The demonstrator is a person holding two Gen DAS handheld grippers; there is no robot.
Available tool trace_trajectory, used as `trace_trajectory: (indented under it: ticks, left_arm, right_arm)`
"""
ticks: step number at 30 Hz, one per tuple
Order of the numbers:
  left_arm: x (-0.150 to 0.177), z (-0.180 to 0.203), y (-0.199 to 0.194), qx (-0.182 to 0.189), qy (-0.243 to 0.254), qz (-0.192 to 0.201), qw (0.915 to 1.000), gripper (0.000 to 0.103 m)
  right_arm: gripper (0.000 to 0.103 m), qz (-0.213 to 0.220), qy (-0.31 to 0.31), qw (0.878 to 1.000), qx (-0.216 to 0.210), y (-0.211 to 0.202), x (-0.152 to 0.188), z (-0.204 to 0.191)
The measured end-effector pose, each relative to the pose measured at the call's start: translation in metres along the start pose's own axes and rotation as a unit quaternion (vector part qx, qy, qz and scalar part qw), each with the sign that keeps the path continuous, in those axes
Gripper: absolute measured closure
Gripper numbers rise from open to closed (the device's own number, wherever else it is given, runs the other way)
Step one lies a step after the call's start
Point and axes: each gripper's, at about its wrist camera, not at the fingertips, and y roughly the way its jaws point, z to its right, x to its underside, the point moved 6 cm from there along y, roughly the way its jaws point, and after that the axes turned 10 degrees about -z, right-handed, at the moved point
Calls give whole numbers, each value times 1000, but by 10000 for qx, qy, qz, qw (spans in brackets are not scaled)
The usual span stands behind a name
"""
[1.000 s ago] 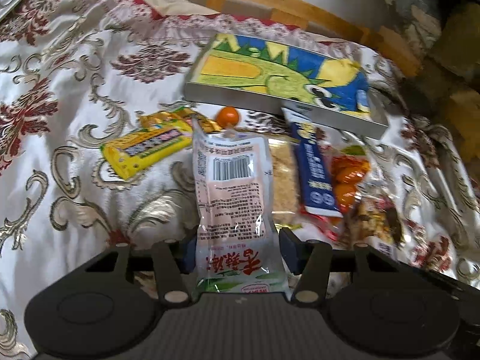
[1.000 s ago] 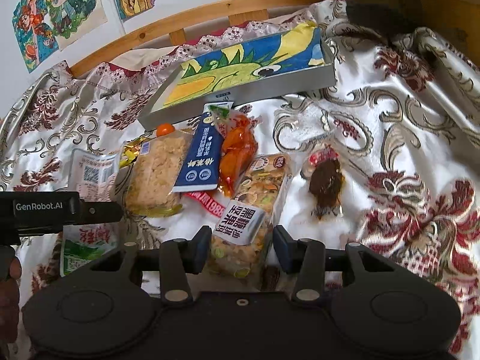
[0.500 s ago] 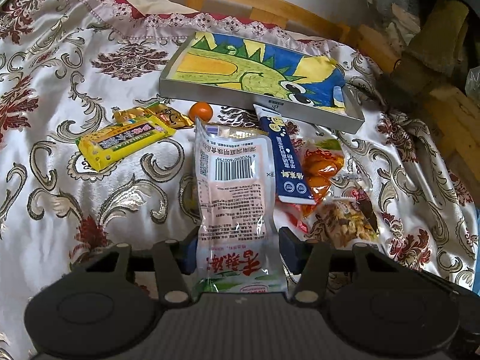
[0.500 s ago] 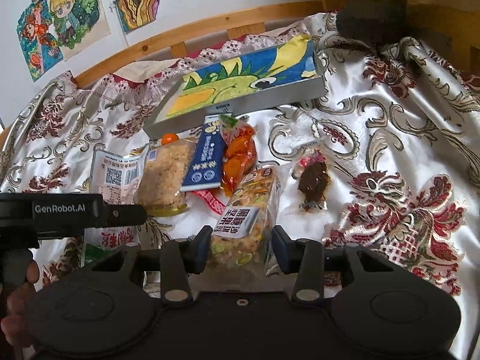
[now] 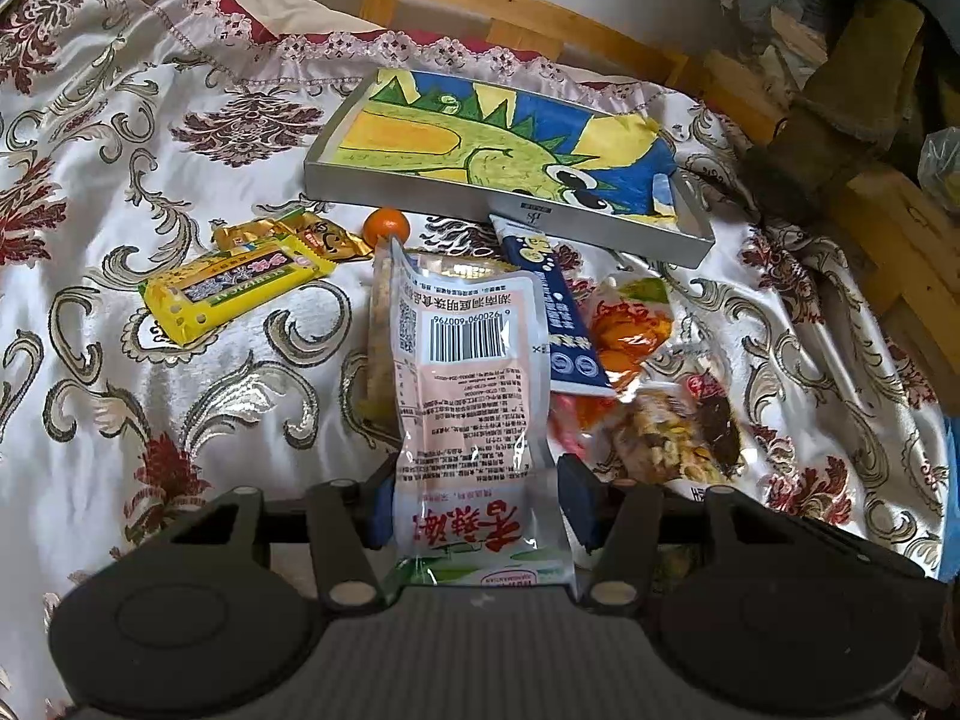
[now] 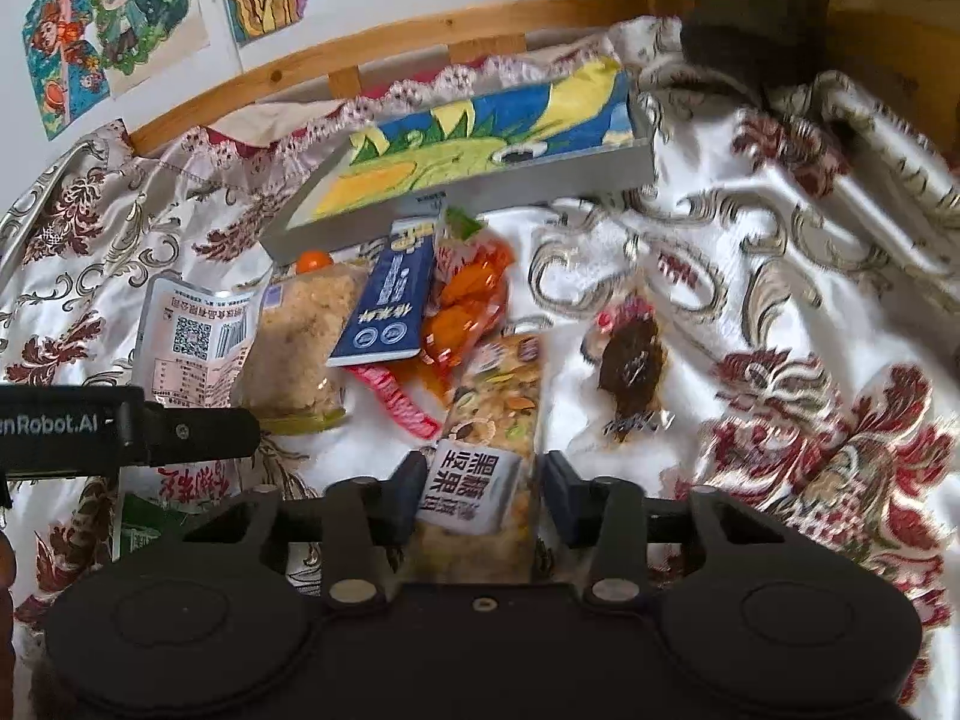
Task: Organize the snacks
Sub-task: 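Close the left gripper on the sausage pack while the right grasps the nut bar, then carry both packs over the grey tray and open both grippers to drop them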
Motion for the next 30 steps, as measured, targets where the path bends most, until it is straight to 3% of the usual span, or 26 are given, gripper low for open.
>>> trace_trajectory:
  ticks: [12,20,25,30]
  left_arm:
    - [-2,13,-15,200,6,172,9997,45]
    - [-7,18,-22,370,-32,282,9989,45]
    - [-24,20,-21,444,-98,328,9984,45]
    - [-62,21,-17,446,-97,455,9979,45]
  right_arm:
    - [66,500,-266,9979,315,-39,1,6]
    - [66,975,-375,9944,145,-59,-6,1]
    - [66,1252,-538,9906,137,-65,-23,0]
    - [66,1534,-855,9844,119,-64,-58,0]
